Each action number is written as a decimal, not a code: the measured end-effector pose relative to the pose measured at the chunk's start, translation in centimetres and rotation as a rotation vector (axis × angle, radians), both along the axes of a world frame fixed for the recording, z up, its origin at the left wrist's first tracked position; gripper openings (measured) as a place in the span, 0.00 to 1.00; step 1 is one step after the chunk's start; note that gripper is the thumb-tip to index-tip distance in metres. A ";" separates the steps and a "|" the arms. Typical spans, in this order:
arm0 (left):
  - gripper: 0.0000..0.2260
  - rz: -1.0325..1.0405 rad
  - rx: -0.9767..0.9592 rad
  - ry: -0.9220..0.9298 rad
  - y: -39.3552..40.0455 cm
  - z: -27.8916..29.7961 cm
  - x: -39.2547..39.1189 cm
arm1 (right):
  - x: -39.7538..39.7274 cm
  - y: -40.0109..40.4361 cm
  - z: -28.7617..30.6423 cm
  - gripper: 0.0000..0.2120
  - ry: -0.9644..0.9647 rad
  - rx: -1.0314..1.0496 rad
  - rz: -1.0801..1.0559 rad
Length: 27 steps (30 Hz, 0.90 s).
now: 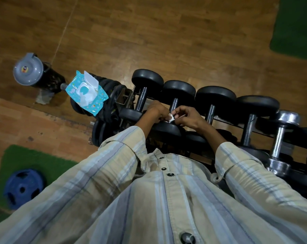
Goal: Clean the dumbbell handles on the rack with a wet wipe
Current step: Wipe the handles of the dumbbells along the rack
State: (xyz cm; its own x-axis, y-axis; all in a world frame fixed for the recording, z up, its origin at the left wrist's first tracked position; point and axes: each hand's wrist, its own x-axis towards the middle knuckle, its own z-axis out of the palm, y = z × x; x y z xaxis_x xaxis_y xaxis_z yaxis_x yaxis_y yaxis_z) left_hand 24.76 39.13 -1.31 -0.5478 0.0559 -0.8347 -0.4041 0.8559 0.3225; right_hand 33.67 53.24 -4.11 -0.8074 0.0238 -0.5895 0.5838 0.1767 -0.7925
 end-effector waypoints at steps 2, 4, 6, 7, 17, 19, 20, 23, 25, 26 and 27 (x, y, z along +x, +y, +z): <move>0.11 0.090 0.046 0.036 0.0 0.1 0.3 | 0.2 -0.1 -0.4 0.11 0.070 0.063 -0.013; 0.10 0.171 0.071 0.066 -0.2 0.7 0.7 | 0.3 -0.2 -0.8 0.11 0.118 0.167 0.008; 0.16 0.210 0.088 0.092 -0.2 1.2 0.7 | 0.4 -0.4 -1.1 0.09 0.179 0.291 -0.006; 0.21 0.215 0.096 0.110 -0.3 1.2 0.7 | 0.4 -0.4 -1.3 0.07 0.207 0.353 -0.044; 0.10 0.226 0.035 0.198 -1.3 0.5 0.4 | -3.6 -0.9 -3.2 0.10 -0.005 0.269 -0.742; 0.11 0.221 0.035 0.190 -1.5 0.1 0.3 | -3.9 -1.1 -3.2 0.13 -0.031 0.314 -0.755; 0.11 0.217 0.036 0.189 -1.5 0.0 0.2 | -3.8 -0.9 -3.3 0.13 -0.052 0.340 -0.721; 0.13 0.220 0.044 0.194 -1.2 0.3 0.3 | -3.2 0.5 -3.5 0.07 -0.184 0.311 -0.534; 0.18 0.223 0.049 0.212 -0.9 0.6 0.7 | -2.4 0.7 -3.3 0.04 -0.283 0.281 -0.305; 0.18 0.226 0.049 0.227 -0.9 0.7 0.8 | -2.0 0.6 -3.2 0.04 -0.318 0.264 -0.181; 0.17 0.225 0.050 0.238 -0.8 0.7 1.0 | -1.7 0.4 -3.1 0.04 -0.342 0.247 -0.100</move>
State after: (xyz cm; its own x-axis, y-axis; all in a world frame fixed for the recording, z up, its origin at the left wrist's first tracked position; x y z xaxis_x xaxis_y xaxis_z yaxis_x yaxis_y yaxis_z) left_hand 25.76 38.35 -0.56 -0.7303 -0.0507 -0.6812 -0.4893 0.7347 0.4699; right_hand 31.98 53.59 -7.23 -0.5528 0.2659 -0.7897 0.8295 0.2660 -0.4911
